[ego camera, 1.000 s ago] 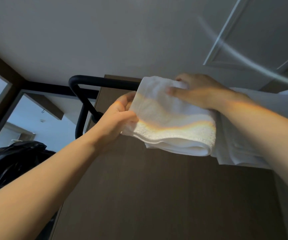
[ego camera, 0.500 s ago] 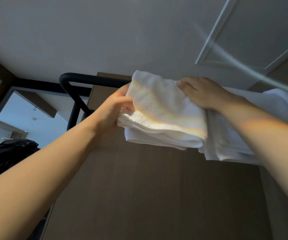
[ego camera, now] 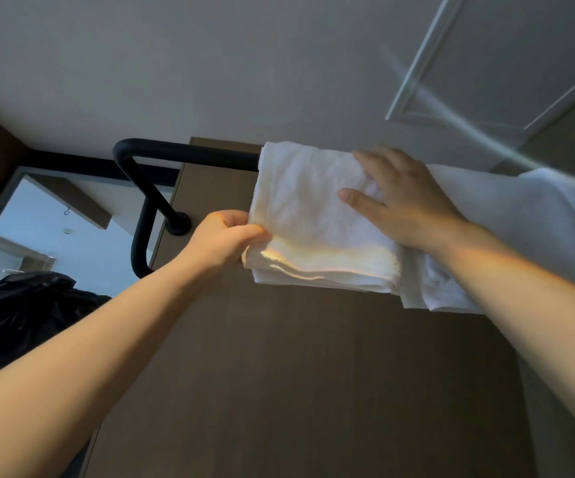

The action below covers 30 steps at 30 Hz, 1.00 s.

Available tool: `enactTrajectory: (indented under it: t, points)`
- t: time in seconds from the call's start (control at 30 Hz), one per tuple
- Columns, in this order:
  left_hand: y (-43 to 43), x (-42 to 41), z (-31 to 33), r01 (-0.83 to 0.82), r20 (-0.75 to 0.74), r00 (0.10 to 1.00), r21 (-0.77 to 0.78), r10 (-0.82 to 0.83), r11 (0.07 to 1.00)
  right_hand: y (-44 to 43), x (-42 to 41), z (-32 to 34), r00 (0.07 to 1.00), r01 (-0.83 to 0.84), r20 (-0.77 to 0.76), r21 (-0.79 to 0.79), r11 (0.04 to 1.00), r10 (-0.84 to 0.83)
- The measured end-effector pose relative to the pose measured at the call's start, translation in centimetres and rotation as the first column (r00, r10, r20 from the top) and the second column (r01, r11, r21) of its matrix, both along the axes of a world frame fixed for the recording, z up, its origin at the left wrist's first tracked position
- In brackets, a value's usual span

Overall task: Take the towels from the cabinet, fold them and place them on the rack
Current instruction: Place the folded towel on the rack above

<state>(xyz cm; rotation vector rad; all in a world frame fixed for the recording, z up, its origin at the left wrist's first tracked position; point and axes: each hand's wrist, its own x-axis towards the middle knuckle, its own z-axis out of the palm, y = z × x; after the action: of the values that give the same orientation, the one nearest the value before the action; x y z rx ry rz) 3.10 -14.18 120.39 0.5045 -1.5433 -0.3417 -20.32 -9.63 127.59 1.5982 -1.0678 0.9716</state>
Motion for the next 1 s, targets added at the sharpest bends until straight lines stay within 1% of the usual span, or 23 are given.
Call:
enactTrajectory:
  t: [0.07,0.13,0.2,0.23,0.33,0.4,0.47,0.53,0.6,0.67,0.7,0.73,0.77,0.8,0.83,0.9,0.93,1.0]
  points:
    - [-0.2,0.0,-0.3,0.038,0.007,0.999,0.042,-0.038,0.998,0.0,-0.1,-0.9,0.995,-0.068,0.067,-0.017,0.998,0.069]
    - [-0.1,0.2,-0.5,0.071,0.038,0.996,0.102,-0.076,0.992,0.1,-0.2,-2.5,0.976,-0.165,0.134,-0.075,0.983,0.174]
    - [0.2,0.4,-0.7,0.094,0.085,0.990,0.162,-0.109,0.982,0.3,-0.1,-4.8,0.953,-0.248,0.148,-0.120,0.961,0.265]
    - [0.4,0.5,-0.8,0.103,0.104,0.987,0.192,-0.124,0.976,0.3,0.0,-5.8,0.953,-0.259,0.132,-0.110,0.960,0.273]
    - [0.5,0.7,-1.0,0.099,0.132,0.982,0.251,-0.136,0.963,0.0,0.1,-7.5,0.971,-0.226,0.080,-0.021,0.974,0.227]
    - [0.4,0.8,-1.0,0.125,0.127,0.979,0.262,-0.162,0.957,0.0,0.1,-7.7,0.965,-0.244,0.107,0.028,0.969,0.239]
    - [0.3,0.9,-1.0,0.179,0.122,0.969,0.253,-0.215,0.951,0.0,0.0,-8.0,0.946,-0.289,0.154,0.004,0.957,0.285]
    - [0.3,1.1,-1.0,0.231,0.154,0.950,0.241,-0.272,0.943,0.0,-0.1,-8.7,0.910,-0.341,0.225,-0.075,0.937,0.349]
    - [0.2,1.0,-1.1,0.203,0.189,0.952,0.197,-0.240,0.959,0.1,-0.4,-9.7,0.841,-0.403,0.335,-0.135,0.905,0.424]
    - [0.3,1.0,-1.4,0.117,0.176,0.975,0.108,-0.134,0.987,0.0,-0.7,-10.6,0.757,-0.453,0.478,-0.106,0.885,0.445]
    - [0.2,0.9,-1.5,0.076,0.159,0.984,0.059,-0.085,0.995,0.0,-0.9,-10.8,0.694,-0.510,0.552,-0.078,0.857,0.463]
    - [0.0,0.9,-1.6,0.036,0.152,0.988,0.011,-0.037,0.999,-0.1,-1.0,-10.8,0.590,-0.612,0.627,-0.064,0.789,0.509]
    - [0.0,0.9,-1.7,-0.007,0.152,0.988,-0.026,0.011,1.000,-0.1,-1.0,-10.8,0.451,-0.727,0.696,-0.077,0.682,0.559]
    - [0.0,0.9,-1.8,-0.037,0.156,0.987,-0.045,0.043,0.998,0.0,-0.9,-10.6,0.331,-0.803,0.740,-0.105,0.586,0.586]
    - [-0.1,0.9,-1.9,-0.035,0.150,0.988,-0.038,0.040,0.999,0.0,-0.7,-10.5,0.269,-0.831,0.755,-0.132,0.540,0.598]
    - [0.1,0.7,-2.1,0.027,0.124,0.992,0.001,-0.027,1.000,-0.1,0.0,-10.1,0.240,-0.828,0.755,-0.169,0.534,0.610]
    - [0.2,0.6,-2.2,0.047,0.117,0.992,0.006,-0.047,0.999,-0.2,0.4,-9.9,0.239,-0.819,0.755,-0.180,0.544,0.611]
    - [0.2,0.5,-2.2,0.034,0.104,0.994,0.001,-0.034,0.999,-0.6,1.0,-9.8,0.241,-0.805,0.768,-0.184,0.564,0.594]
